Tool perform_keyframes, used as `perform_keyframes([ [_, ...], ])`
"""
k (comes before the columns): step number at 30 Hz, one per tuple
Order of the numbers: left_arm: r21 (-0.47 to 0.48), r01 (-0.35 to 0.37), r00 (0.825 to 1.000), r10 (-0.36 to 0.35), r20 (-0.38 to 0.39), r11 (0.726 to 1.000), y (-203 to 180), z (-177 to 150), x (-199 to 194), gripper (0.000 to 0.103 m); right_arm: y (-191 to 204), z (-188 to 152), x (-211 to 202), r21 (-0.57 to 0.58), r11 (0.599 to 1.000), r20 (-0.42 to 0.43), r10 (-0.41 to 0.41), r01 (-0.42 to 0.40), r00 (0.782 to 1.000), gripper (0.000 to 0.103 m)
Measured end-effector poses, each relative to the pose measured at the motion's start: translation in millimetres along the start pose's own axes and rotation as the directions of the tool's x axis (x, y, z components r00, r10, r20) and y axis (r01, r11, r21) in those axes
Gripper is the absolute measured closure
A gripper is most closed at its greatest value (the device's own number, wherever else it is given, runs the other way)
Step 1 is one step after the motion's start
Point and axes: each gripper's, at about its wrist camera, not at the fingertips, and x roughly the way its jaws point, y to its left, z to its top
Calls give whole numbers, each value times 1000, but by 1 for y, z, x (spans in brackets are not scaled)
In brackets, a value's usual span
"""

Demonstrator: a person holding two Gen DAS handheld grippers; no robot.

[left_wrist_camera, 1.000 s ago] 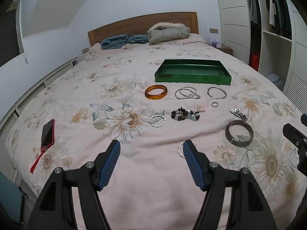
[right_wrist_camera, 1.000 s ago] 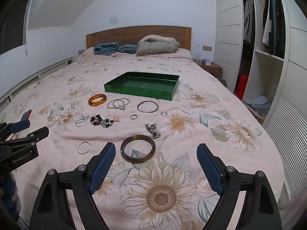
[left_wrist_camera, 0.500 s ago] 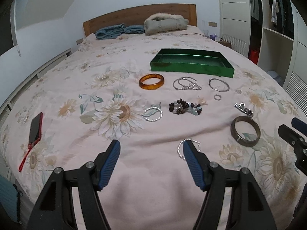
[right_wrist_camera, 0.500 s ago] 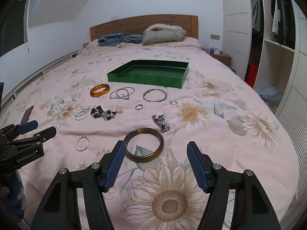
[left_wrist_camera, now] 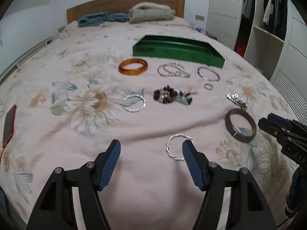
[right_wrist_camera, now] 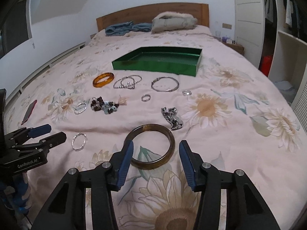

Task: Organize jewelry
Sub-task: 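Grasp the twisted silver hoop with the left gripper while the right grasps the dark brown bangle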

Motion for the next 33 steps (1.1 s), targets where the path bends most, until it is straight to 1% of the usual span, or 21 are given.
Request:
perform_keyframes([
  [2, 11, 4, 1000, -3, -22, 1000, -2, 0, 9, 45, -3, 2, 7, 2, 1000, -17, 6, -6, 1000, 57],
  [4, 19, 15, 999, -14, -52, 1000, -3, -1, 19, 60, -6, 4, 16, 5, 1000, -35, 8, -8, 999, 60],
  [5, 16, 26, 997, -25, -73, 1000, -3, -1, 26, 62, -7, 5, 20, 7, 1000, -45, 9, -8, 999, 60],
  [6, 17, 28, 996, -26, -82, 999, -3, -2, 30, 64, -8, 6, 25, 6, 1000, -57, 8, -8, 998, 60],
  [12, 43, 40, 994, -36, -101, 998, -9, 0, 43, 64, -15, 8, 54, -3, 1000, -122, 14, -14, 992, 62],
  [15, 85, 15, 994, -6, -111, 996, -15, 1, 53, 65, -15, 9, 68, -5, 1000, -139, 27, -28, 990, 62],
  [17, 123, -5, 994, 18, -104, 992, -23, 0, 57, 68, -15, 10, 76, -16, 999, -147, 28, -31, 989, 62],
  [20, 141, -14, 995, 28, -92, 990, -27, 0, 60, 77, -14, 10, 83, -36, 999, -148, 32, -37, 988, 63],
  [21, 145, -14, 996, 27, -87, 989, -28, 0, 60, 84, -15, 11, 84, -36, 999, -147, 34, -40, 989, 64],
  [22, 146, -19, 996, 32, -82, 989, -28, 1, 59, 91, -15, 11, 85, -35, 999, -142, 35, -40, 989, 67],
  [24, 143, -30, 997, 40, -69, 989, -29, 1, 56, 96, -17, 11, 82, -28, 999, -131, 34, -38, 991, 77],
  [25, 138, -34, 997, 43, -61, 990, -29, 1, 54, 97, -19, 11, 80, -23, 999, -126, 34, -38, 991, 87],
  [26, 136, -40, 997, 48, -53, 990, -29, 1, 51, 97, -21, 11, 78, -16, 999, -120, 41, -43, 992, 90],
  [33, 140, -98, 995, 96, 17, 985, -35, 8, 23, 98, -20, 8, 44, -18, 999, -60, 43, -44, 997, 93],
])
